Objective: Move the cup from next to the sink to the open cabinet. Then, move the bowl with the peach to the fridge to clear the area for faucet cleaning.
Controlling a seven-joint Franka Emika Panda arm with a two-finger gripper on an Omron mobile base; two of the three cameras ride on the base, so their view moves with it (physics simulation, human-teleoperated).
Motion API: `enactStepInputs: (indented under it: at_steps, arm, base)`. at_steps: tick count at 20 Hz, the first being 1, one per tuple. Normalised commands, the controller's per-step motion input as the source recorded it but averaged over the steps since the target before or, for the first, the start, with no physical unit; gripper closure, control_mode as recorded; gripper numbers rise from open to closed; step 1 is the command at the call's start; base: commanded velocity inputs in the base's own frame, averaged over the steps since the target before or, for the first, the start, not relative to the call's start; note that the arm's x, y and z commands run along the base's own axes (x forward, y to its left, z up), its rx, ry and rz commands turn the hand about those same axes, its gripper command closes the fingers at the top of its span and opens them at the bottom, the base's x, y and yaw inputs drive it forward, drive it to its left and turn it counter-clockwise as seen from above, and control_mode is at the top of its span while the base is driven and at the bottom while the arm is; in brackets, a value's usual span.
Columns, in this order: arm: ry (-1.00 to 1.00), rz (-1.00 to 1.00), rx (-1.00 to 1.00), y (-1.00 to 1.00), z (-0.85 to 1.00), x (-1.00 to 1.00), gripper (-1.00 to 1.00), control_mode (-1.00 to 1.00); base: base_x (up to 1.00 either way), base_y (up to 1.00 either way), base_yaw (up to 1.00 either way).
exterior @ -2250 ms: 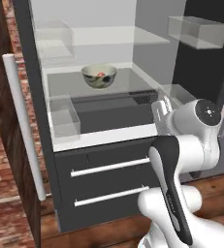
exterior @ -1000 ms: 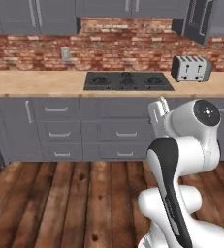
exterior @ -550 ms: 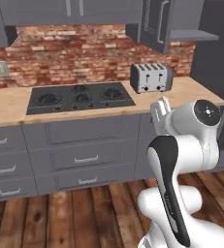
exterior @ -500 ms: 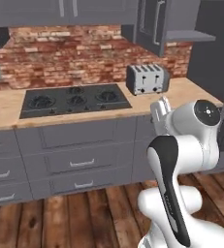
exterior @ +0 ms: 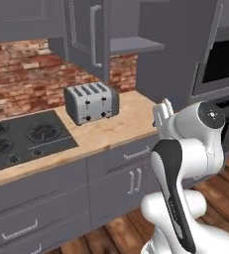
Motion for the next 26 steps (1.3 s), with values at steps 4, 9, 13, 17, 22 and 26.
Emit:
enactStepInputs:
  at_steps: [4,9,13,17,22,26]
  arm:
    - [0.0,0.0,0.0,0.0,0.0,0.0,-1.0,1.0]
    - [0.0,0.0,0.0,0.0,0.0,0.0,-1.0,1.0]
    - [0.0,0.0,0.0,0.0,0.0,0.0,-1.0,1.0]
    - [0.0,0.0,0.0,0.0,0.0,0.0,-1.0,1.0]
    - [0.0,0.0,0.0,0.0,0.0,0.0,-1.0,1.0]
    - [0.0,0.0,0.0,0.0,0.0,0.0,-1.0,1.0]
  base:
    - [0.27,-0.45,-0.85]
    - [0.06,-0.41,-0.94]
    - [0.07,-0.39,-0.94]
    - [0.41,-0.37,-0.84]
    - [0.96,-0.09,-0.61]
    - [1.0,0.13,-0.38]
